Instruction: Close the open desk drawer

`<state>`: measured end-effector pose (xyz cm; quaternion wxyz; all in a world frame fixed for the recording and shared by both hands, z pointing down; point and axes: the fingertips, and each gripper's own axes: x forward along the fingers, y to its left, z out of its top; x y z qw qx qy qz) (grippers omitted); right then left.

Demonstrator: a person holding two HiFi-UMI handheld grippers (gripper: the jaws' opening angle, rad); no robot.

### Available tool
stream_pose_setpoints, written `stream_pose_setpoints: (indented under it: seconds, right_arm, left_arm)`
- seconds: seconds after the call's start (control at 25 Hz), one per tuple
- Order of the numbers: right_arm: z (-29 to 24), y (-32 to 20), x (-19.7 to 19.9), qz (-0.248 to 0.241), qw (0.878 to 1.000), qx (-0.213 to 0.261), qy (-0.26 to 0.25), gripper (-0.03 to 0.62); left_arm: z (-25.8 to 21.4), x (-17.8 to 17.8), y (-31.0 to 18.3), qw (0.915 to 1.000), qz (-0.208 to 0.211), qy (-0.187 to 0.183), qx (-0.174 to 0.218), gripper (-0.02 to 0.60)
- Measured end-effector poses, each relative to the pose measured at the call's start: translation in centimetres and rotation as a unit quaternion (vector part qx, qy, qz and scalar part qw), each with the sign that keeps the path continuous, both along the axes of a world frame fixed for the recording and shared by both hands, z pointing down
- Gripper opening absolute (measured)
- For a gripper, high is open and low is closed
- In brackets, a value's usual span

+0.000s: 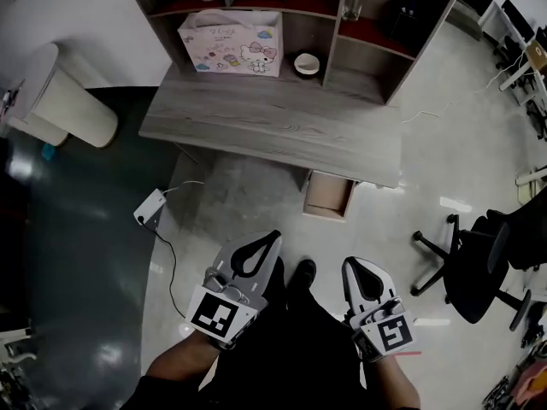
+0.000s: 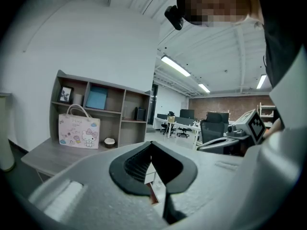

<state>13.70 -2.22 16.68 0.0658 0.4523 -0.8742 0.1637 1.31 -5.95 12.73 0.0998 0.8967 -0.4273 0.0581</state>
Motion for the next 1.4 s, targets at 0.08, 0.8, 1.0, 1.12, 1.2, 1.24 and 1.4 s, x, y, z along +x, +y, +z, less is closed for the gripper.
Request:
stream_pose_setpoints:
  seconds: [0.08,0.8,1.0,1.12,1.2,1.24,1.4]
  right_arm:
    - [1.3,-1.5,-0.2,0.0,1.0,-0.019,0.005,0.012]
    - [27.7,-10.9,-1.6,-0.048,0.987,-0.141,0.067,0.012]
    - [35.3,-11.7,-0.7,-0.059,0.981,-0.162,0.093,0.012]
    - [39.9,-12.0,-0.4,-0.065,0.976,-0.171,0.118,0.012]
    - [42.5,-12.2,-0.3,-0.071,0.973,-0.176,0.134,0.015]
    - [43.7,-12.3,-0.3,-0.074,0.971,-0.179,0.139,0.018]
    - [47.6,-12.7,-0.4,-0.079,0.969,-0.185,0.143,0.028]
  left_arm:
    - [1.9,-0.2,-1.6,0.9999,0.003,0.002,-0.014,0.008]
    - [28.5,-0.5,-9.9,0.9904,-0.003,-0.004,-0.138,0.007]
    - [36.4,0.0,-10.1,0.988,0.012,-0.026,-0.152,0.008]
    - [40.5,-0.1,-9.8,0.986,0.025,-0.043,-0.159,0.008]
    - [42.7,0.0,-9.7,0.9845,0.032,-0.049,-0.165,0.008]
    - [43.7,0.1,-9.7,0.984,0.037,-0.053,-0.166,0.008]
    - [47.9,0.7,-10.5,0.9823,0.031,-0.057,-0.176,0.008]
